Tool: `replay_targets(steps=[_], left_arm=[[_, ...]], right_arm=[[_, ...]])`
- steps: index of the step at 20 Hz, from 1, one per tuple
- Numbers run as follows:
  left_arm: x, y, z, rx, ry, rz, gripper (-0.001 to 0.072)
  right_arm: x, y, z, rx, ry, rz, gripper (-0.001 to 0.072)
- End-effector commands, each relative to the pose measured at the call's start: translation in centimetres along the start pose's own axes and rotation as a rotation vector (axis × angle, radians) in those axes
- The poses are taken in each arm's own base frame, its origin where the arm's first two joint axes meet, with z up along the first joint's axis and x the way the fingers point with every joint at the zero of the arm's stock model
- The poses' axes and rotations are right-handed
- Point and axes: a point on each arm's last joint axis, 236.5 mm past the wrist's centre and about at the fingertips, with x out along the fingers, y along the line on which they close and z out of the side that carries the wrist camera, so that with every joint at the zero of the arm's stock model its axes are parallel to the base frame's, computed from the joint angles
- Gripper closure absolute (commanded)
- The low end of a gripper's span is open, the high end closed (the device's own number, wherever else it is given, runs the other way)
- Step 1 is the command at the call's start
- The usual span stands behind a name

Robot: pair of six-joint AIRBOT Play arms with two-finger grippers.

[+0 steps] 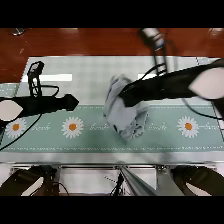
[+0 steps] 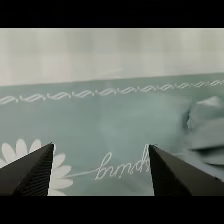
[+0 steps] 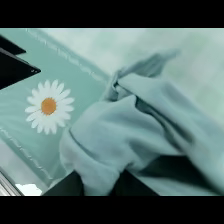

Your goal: Fold the shirts.

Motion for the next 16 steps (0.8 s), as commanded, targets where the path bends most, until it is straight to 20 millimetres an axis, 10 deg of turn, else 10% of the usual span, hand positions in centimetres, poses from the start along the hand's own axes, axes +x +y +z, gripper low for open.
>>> replay_targets(steps=[1, 3, 5, 10, 13, 16], left_arm=[[0.1, 0.7, -1.1, -0.011, 0.044, 0.019, 0.0005], [0.3, 0.9, -1.5, -0.014, 0.056, 0.022, 0.0005], [0.5, 1.2, -2.2, -0.016, 0.076, 0.028, 0.0005], [0.2, 3.4, -4.8, 0.018, 0.187, 0.104, 0.0005], [0.0, 6.0, -7.4, -0.024, 0.283, 0.145, 0.0005], [2.4, 2.2, -13.2, -0.118, 0.407, -0.09, 0.0005]], right_arm=[[8.9, 2.0, -3.2, 0.124, 0.106, 0.105, 0.0676], [11.5, 2.9, -4.4, 0.191, 0.16, 0.172, 0.0604], [11.6, 3.3, -3.7, 0.181, 0.147, 0.221, 0.0086], [1.5, -9.2, 3.6, 0.305, -0.033, 0.081, 0.0089], [-7.7, -20.5, -0.5, 0.39, -0.047, -0.229, 0.009], [-12.9, -26.8, -8.5, 0.623, -0.11, -0.41, 0.0091]])
